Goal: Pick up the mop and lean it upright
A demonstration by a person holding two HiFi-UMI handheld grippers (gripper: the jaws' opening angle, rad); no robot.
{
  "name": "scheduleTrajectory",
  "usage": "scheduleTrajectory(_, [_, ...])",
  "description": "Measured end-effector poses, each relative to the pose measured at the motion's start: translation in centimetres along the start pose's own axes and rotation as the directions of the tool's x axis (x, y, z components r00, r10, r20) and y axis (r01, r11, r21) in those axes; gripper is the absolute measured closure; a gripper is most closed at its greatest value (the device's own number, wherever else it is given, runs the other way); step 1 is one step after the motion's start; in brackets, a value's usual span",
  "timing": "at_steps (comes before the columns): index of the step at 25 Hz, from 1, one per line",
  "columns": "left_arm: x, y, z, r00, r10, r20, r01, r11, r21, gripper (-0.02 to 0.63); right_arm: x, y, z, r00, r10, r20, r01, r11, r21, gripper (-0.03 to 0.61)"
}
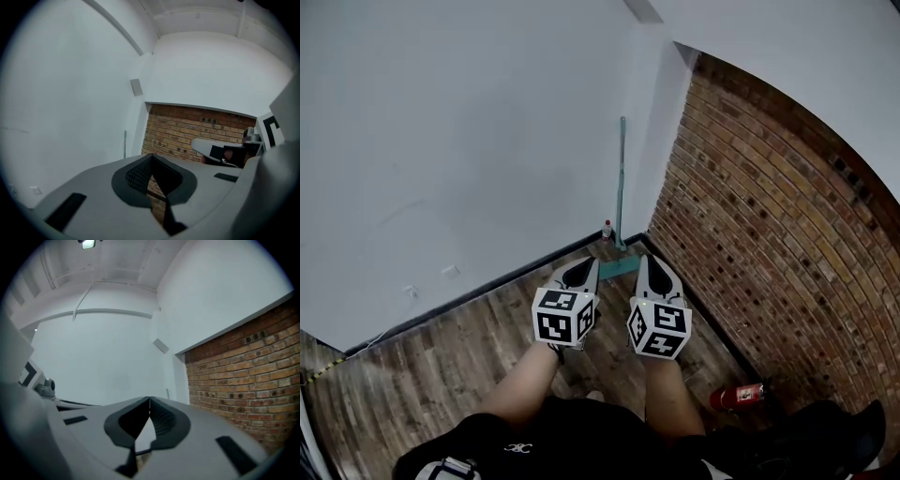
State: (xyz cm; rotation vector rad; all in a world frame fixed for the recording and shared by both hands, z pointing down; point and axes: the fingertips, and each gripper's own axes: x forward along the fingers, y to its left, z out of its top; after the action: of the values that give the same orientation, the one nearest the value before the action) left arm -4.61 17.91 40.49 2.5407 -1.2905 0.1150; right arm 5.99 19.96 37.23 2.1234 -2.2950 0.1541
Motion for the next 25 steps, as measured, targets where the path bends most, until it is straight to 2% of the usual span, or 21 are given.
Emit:
scheduleTrajectory(6, [5.4, 0.5, -0.9, 0.999, 0.017, -0.050, -0.016, 1.000, 0.005, 0.618, 4.1, -3.1, -1.4, 0.999, 0.011, -0.035, -0.011, 1.000, 0.009, 0.565])
scheduleTrajectory(10, [8.6, 1.9, -0.6, 0.998, 0.030, -0.055, -0.029, 0.999, 0.023, 0.618, 7.3, -4.4, -2.0, 0.998, 0.011, -0.055, -0.010, 1.000, 0.019, 0.566])
scheduleTrajectory(16, [15.6, 4.3, 0.1, 0.998, -0.005, -0.058, 0.006, 1.000, 0.008, 0.618, 13.7, -6.2, -2.5, 0.998, -0.004, -0.066, 0.004, 1.000, -0.003, 0.566])
scheduleTrajectory(21, [23.8, 8.1, 2.9, 0.998, -0.043, -0.043, 0.043, 0.999, 0.022, 0.617, 22.3, -8.4, -1.8, 0.997, -0.052, -0.061, 0.049, 0.998, -0.042, 0.566])
scheduleTrajectory(25, [29.5, 11.9, 6.4, 0.996, -0.077, -0.044, 0.078, 0.997, 0.022, 0.618, 29.7, -8.4, 0.1, 0.997, -0.062, -0.053, 0.058, 0.996, -0.064, 0.566])
